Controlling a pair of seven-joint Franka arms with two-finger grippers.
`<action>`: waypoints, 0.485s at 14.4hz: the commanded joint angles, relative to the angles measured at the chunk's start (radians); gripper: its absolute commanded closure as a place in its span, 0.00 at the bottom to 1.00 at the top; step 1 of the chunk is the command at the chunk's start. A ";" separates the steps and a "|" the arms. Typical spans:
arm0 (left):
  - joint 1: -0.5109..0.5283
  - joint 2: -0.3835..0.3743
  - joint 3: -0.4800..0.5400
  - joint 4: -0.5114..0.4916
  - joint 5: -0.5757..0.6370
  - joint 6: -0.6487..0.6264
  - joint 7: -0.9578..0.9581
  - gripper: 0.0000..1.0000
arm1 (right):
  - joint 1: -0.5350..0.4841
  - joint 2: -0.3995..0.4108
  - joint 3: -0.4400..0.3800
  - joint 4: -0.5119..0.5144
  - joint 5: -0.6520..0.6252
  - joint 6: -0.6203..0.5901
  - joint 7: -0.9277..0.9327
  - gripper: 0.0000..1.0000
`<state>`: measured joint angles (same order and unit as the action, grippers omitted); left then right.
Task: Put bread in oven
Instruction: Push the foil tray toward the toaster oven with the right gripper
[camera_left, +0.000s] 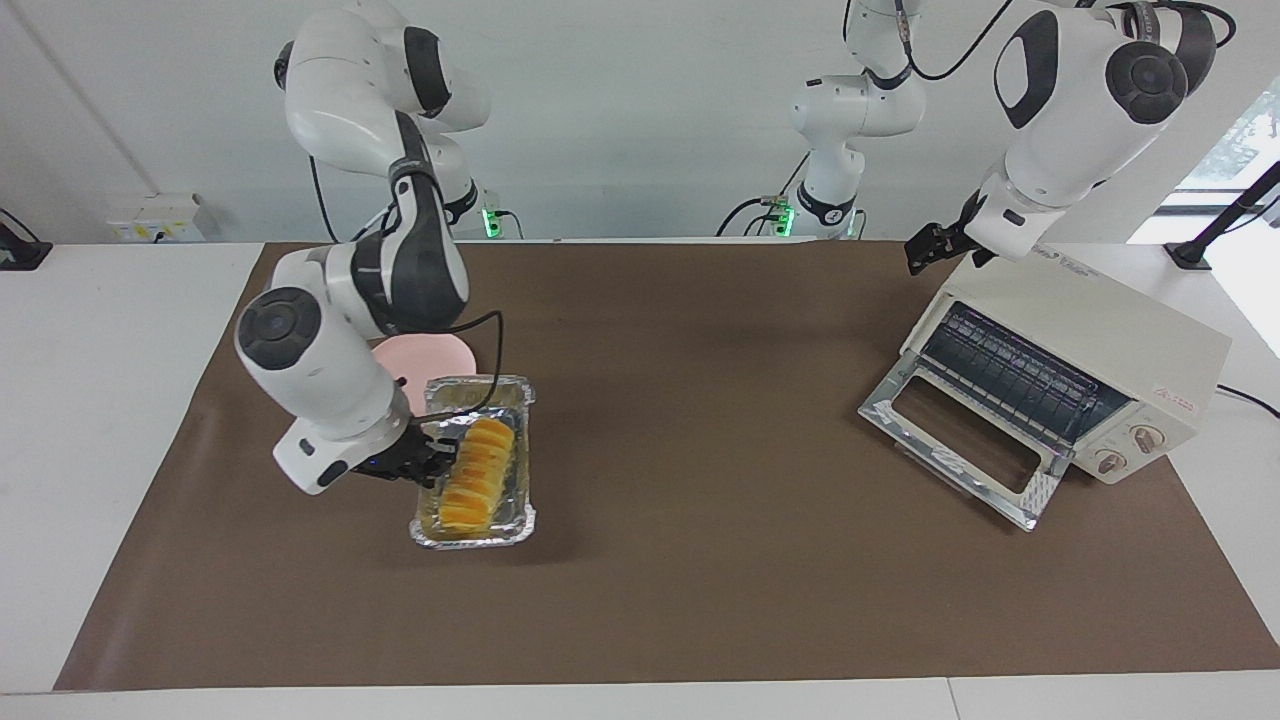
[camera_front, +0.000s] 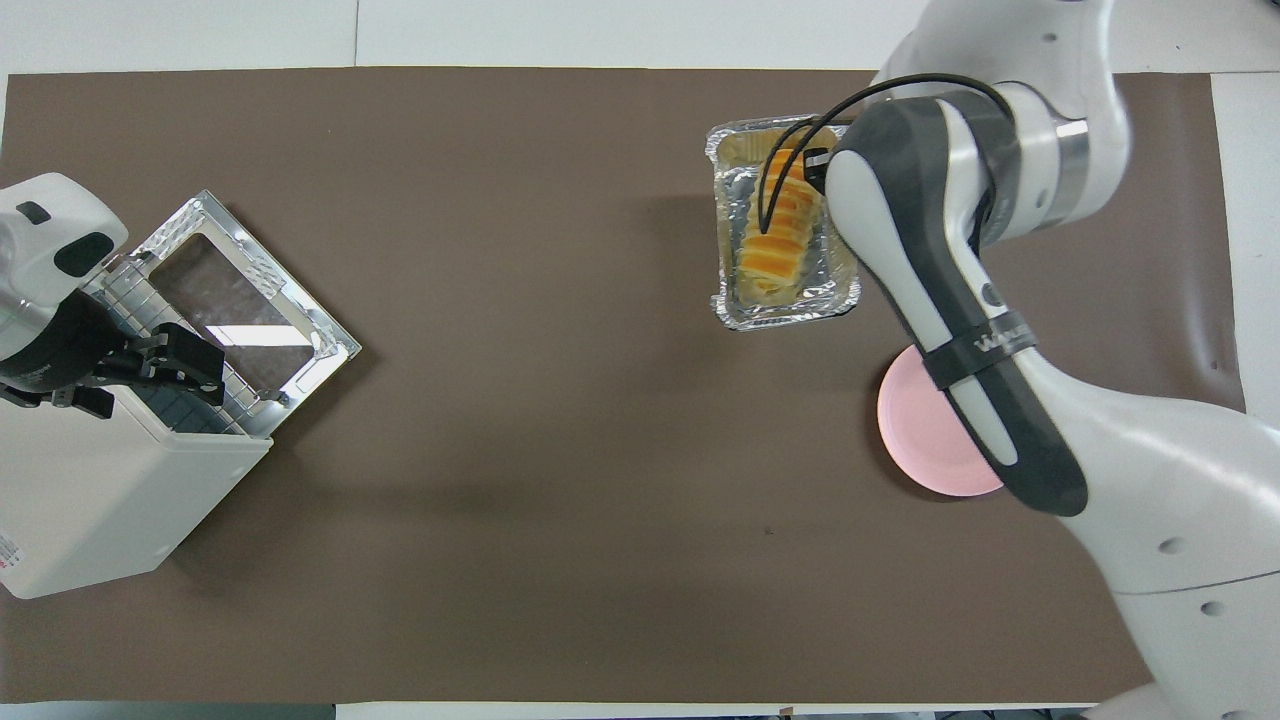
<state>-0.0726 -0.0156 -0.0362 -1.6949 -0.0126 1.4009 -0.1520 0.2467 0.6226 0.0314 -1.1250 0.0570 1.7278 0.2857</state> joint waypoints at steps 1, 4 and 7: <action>-0.007 -0.020 0.009 -0.016 0.002 0.015 -0.001 0.00 | 0.094 -0.017 -0.004 0.007 0.050 0.013 0.116 1.00; -0.006 -0.020 0.007 -0.016 0.002 0.015 -0.001 0.00 | 0.163 -0.015 -0.005 -0.016 0.090 0.056 0.144 1.00; -0.006 -0.020 0.007 -0.016 0.002 0.015 -0.001 0.00 | 0.218 -0.032 -0.004 -0.129 0.090 0.166 0.148 1.00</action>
<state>-0.0726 -0.0156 -0.0362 -1.6949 -0.0126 1.4009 -0.1520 0.4467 0.6190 0.0303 -1.1523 0.1241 1.8144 0.4296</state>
